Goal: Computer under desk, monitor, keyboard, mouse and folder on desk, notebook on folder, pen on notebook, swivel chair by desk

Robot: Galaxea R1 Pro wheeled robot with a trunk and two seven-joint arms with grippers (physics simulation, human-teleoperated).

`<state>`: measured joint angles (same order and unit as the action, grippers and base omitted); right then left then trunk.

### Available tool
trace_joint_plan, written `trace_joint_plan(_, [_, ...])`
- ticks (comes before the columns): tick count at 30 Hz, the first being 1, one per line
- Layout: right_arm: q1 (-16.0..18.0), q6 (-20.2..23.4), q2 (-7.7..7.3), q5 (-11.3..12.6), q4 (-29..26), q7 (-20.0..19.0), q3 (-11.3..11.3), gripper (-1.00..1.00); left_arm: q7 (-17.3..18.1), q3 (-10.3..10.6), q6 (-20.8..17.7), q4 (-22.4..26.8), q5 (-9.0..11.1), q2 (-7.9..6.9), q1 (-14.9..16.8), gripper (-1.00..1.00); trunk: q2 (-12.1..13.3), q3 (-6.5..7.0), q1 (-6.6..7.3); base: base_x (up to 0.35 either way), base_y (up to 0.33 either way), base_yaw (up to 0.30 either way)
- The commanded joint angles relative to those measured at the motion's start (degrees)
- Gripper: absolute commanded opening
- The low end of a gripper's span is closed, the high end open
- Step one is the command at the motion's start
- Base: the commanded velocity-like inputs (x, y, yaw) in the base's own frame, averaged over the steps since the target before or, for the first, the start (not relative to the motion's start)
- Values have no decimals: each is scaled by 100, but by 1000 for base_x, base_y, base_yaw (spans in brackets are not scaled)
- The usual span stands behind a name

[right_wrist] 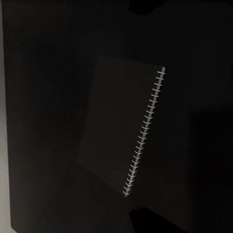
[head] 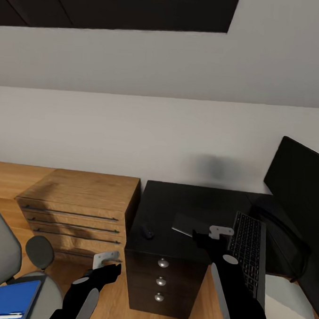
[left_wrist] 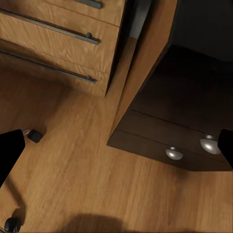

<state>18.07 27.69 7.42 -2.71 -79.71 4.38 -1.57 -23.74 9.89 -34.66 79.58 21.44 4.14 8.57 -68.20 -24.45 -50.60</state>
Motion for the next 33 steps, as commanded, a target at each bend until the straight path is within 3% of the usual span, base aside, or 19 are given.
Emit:
trace_joint_plan(1, [4, 34, 2, -27, -8, -1, -5, 100, -54, 6, -13, 8, 61, -1, 4, 100, -4, -6, -1, 29, 0, 1])
trace_joint_plan(8, [4, 34, -3, -27, 17, -13, -10, 100, -52, 12, -14, 13, 62, -1, 4, 100, 237, 101, 131, 6, 0, 0])
trace_joint_plan(13, [4, 34, -130, -22, 41, -40, -3, 100, -45, 21, -15, 14, 62, 4, 4, 100, 237, 101, 131, 22, 0, 0])
trace_joint_plan(18, [166, -127, -131, 123, 202, -25, -165, 100, -48, 67, -10, 167, 71, 72, 4, 100, 237, 101, 131, 0, 0, 0])
trace_joint_plan(21, [131, -157, -103, 91, 299, -25, -262, 100, -50, 73, -5, 92, 66, 111, -1, 100, 237, 101, 131, 47, 0, 0])
trace_joint_plan(33, [-47, 73, -151, 87, 253, -34, -92, 100, -45, 83, 53, 101, 68, 139, -5, 100, 237, 101, 131, 256, 0, 0])
